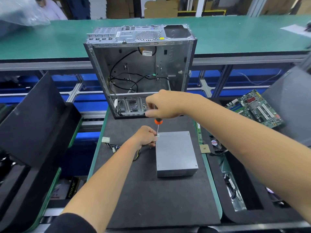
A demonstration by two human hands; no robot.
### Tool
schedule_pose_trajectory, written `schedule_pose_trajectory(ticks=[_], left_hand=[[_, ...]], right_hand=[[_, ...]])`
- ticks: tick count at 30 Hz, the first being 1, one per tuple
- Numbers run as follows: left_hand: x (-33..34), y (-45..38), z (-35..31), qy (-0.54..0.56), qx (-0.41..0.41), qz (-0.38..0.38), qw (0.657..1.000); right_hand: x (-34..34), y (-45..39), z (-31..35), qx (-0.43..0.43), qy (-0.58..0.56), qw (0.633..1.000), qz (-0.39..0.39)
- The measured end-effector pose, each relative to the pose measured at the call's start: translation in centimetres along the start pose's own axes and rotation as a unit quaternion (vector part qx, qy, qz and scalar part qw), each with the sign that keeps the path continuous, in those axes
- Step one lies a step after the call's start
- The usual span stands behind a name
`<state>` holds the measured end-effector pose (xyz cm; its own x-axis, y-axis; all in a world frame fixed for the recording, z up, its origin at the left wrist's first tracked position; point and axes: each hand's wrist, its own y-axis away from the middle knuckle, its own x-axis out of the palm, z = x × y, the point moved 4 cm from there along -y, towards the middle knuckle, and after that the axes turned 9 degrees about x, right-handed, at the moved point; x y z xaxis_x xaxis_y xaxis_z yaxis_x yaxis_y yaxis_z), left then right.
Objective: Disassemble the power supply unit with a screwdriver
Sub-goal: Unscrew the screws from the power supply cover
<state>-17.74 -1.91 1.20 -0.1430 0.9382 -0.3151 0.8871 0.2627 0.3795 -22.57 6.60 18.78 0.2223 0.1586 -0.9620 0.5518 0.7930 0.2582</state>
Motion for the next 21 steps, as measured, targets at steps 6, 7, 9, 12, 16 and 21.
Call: schedule_pose_trajectory(ticks=[6,7,9,12,16,21], left_hand=[[0.07,0.11,-0.27,-0.006,-0.006,0.001,1.000],[0.06,0.14,-0.22,-0.003,-0.008,-0.001,1.000],[0.11,0.19,-0.24,0.003,-0.007,-0.003,1.000],[0.11,0.29,-0.37,-0.001,-0.012,-0.011,1.000],[0.18,0.22,-0.23,-0.004,-0.013,-0.017,1.000],[0.23,0.10,0.15,0.012,0.003,-0.025,1.000]], right_hand=[[0.01,0.17,0.26,-0.033,0.013,0.999,0.002],[-0.05,0.39,0.34,-0.040,0.008,0.999,0.011],[0.02,0.46,0.27,-0.032,-0.004,0.999,-0.001],[0.39,-0.12,-0.11,0.028,0.026,0.999,-0.038],[0.37,-0.15,-0.16,0.007,0.030,0.999,-0.009],[0.34,0.40,-0.26,0.017,0.024,1.000,-0.010]])
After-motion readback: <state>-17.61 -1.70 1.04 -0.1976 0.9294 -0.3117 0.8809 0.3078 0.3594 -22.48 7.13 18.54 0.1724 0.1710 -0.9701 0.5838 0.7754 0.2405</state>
